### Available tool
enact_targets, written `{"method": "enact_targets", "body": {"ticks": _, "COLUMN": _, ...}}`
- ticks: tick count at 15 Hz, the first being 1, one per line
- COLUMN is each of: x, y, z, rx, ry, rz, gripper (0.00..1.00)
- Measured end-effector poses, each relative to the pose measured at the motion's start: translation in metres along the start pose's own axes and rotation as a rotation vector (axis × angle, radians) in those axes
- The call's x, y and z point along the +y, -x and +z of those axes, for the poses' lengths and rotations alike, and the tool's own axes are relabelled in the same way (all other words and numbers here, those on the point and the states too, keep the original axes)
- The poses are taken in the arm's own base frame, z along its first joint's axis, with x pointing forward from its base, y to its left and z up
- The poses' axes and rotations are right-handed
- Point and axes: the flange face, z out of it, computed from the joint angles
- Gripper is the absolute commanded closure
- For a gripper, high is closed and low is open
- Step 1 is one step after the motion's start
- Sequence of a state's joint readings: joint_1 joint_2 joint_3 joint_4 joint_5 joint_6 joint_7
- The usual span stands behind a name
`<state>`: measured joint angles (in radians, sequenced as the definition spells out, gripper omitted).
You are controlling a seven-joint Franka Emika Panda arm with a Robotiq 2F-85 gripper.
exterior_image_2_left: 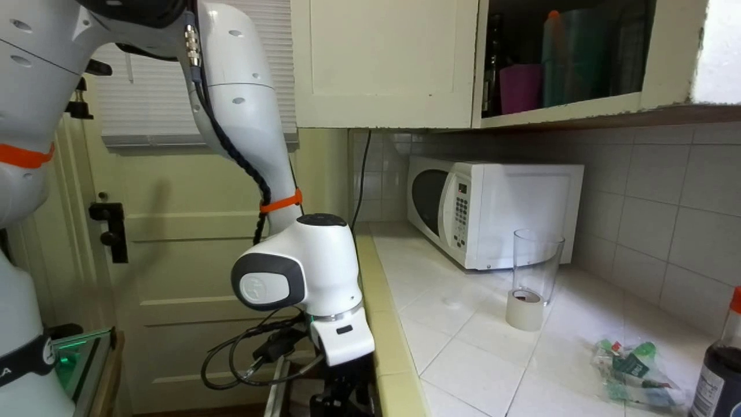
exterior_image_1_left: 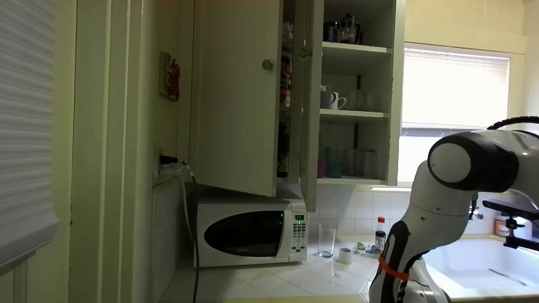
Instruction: Remove the blue masking tape pack from the drawer and put it on the counter
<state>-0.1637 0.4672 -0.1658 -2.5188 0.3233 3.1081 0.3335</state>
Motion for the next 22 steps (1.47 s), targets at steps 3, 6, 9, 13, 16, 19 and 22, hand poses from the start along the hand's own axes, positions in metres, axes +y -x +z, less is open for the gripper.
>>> {"method": "enact_targets", "body": {"ticks": 3, "x": -0.007, "y": 0.005, "z": 0.014, "rx": 0.001, "ry": 0.016, "rz": -0.009, "gripper": 0.37}}
{"method": "enact_targets", "body": {"ticks": 6, "x": -0.009, "y": 0.006, "z": 0.026, "rx": 0.001, "ry": 0.039, "rz": -0.013, "gripper": 0.61}}
{"method": "enact_targets", "body": {"ticks": 9, "x": -0.008, "y": 0.002, "z": 0.026, "rx": 0.024, "ry": 0.047, "rz": -0.012, "gripper": 0.64}}
{"method": "enact_targets", "body": {"ticks": 13, "x": 0.004, "y": 0.007, "z": 0.025, "rx": 0.026, "ry": 0.078, "rz": -0.029, "gripper": 0.65}}
{"method": "enact_targets", "body": {"ticks": 16, "x": 0.017, "y": 0.025, "z": 0.015, "rx": -0.005, "ry": 0.081, "rz": -0.113, "gripper": 0.65}}
{"method": "enact_targets", "body": {"ticks": 19, "x": 0.030, "y": 0.035, "z": -0.015, "rx": 0.023, "ry": 0.040, "rz": -0.132, "gripper": 0.65}}
{"method": "enact_targets", "body": {"ticks": 22, "x": 0.046, "y": 0.037, "z": -0.051, "rx": 0.060, "ry": -0.013, "rz": -0.110, "gripper": 0.65}}
